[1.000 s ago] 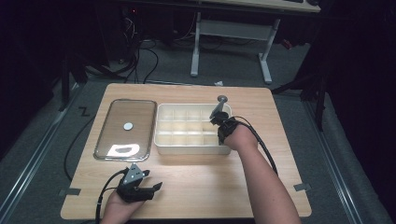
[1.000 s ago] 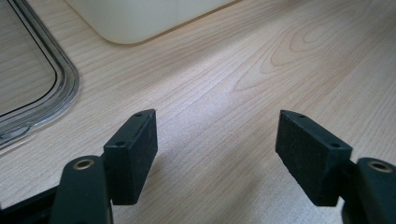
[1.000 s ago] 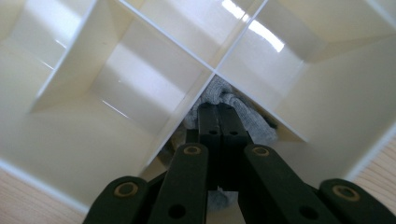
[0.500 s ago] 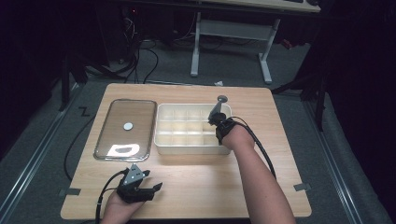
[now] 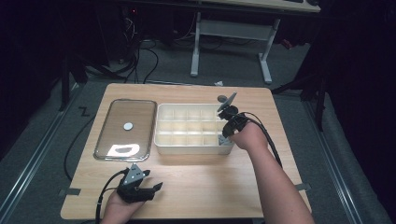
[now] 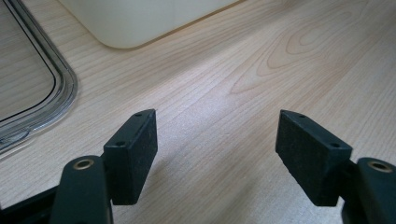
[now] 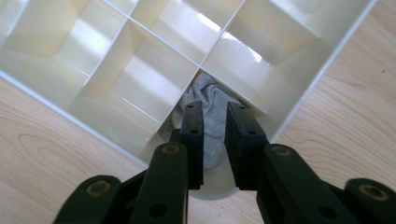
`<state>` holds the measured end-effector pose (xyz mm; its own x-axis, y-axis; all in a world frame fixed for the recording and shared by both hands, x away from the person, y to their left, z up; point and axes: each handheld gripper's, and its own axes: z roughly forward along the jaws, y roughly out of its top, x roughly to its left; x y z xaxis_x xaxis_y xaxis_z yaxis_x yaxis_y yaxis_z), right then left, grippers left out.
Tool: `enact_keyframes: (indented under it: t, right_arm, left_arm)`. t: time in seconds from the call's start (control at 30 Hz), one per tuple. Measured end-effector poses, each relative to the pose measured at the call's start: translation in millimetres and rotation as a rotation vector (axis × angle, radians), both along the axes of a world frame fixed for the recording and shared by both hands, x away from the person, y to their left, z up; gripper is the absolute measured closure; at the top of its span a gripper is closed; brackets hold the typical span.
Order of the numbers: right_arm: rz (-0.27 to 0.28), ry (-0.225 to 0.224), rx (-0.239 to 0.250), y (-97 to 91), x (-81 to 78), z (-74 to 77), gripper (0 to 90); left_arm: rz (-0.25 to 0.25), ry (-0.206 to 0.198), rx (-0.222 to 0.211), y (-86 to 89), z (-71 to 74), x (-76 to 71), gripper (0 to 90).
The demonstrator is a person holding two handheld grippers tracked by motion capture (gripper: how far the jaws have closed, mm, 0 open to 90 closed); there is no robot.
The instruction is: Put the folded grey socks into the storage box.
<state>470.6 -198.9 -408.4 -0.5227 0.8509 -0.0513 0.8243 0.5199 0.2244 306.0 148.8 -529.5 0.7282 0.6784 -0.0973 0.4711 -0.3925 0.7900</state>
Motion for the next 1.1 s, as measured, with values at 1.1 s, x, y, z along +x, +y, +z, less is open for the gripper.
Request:
enact_keyframes:
  t: [1.1]
  right_arm:
    - [-0.015,-0.524,0.368,-53.6,-142.8,-61.0,47.7]
  left_arm:
    - [0.051,-0.031,-0.002,9.4,2.3,-1.3,29.8]
